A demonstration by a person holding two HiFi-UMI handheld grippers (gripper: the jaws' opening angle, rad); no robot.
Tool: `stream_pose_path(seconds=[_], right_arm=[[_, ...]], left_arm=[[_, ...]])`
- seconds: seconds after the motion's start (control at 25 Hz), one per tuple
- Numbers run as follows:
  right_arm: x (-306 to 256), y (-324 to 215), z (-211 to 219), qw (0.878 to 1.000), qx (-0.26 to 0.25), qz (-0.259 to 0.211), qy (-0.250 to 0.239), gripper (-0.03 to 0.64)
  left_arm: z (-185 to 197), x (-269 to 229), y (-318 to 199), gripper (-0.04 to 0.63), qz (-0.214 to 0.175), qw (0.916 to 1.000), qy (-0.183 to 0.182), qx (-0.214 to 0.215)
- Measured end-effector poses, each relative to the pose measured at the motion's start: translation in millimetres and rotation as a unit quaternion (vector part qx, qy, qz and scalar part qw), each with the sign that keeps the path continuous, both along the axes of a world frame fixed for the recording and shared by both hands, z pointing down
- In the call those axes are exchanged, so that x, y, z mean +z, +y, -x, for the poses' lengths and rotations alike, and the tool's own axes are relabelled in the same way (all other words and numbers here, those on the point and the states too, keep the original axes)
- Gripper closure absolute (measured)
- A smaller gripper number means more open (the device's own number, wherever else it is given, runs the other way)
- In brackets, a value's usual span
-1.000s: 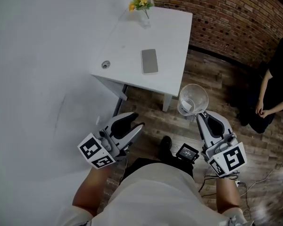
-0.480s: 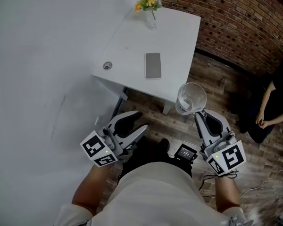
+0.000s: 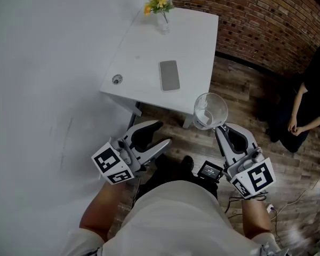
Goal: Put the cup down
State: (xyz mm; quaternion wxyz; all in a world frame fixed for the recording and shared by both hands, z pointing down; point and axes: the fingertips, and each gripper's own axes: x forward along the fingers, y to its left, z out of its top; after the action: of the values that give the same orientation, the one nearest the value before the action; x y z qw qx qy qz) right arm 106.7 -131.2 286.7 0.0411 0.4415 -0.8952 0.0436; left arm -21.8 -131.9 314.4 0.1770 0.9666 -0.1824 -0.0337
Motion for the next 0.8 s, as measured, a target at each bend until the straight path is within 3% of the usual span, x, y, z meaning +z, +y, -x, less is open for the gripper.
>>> stream_pose_path(seconds=[0.44,0.8], right_arm=[[1.4,-6.9,10.5,1.0,-0.01,0.001,0.003,0.581],[6.0,-17.4,26.9,0.999,-0.033,0.007,0.007,0.581]], left_arm=[[0.5,-1.1,-10.5,0.347,-0.006,0.9999,-0.005,0.011],[-21.2,-5.2,-23.9,0.313,-0.019,0.9985,-0.004,0.05]])
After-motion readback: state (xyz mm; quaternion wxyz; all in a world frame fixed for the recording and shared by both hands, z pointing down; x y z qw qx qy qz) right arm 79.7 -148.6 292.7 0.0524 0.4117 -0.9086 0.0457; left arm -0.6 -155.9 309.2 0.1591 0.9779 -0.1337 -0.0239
